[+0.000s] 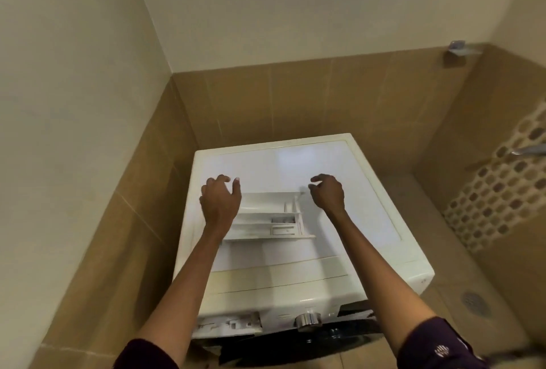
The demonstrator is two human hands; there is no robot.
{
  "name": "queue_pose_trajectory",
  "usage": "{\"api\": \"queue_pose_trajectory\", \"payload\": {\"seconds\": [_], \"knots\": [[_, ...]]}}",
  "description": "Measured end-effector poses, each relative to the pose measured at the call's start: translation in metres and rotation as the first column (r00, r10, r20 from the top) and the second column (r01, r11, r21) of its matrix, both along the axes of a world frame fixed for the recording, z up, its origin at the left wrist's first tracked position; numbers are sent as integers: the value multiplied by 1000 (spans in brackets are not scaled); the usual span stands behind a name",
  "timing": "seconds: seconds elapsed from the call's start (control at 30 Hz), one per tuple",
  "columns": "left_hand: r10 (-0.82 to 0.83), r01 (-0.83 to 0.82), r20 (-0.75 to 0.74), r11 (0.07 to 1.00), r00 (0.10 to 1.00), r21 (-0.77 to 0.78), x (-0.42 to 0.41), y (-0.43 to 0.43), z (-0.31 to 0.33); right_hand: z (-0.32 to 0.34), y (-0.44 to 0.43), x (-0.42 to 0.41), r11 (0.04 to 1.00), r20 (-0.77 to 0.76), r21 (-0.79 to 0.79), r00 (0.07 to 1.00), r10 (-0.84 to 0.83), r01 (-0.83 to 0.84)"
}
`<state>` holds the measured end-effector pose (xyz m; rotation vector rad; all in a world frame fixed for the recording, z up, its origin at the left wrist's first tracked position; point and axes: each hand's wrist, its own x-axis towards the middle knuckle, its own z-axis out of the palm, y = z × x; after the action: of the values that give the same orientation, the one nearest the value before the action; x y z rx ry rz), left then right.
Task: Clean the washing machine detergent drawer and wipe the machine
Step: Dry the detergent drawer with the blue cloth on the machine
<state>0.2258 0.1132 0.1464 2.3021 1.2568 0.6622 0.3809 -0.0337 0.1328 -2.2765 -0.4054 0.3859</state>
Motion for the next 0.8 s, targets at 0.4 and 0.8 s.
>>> {"api": "queue_pose_trajectory", "payload": {"seconds": [0.4, 0.8], "knots": [[-643, 663, 161, 726, 748, -182, 152, -234, 48, 91, -241, 40, 856, 189, 282, 850, -492, 433], [-908, 925, 322, 147, 267, -350, 212, -610, 72, 123, -601, 2, 581, 256, 341, 522, -814, 739]]}}
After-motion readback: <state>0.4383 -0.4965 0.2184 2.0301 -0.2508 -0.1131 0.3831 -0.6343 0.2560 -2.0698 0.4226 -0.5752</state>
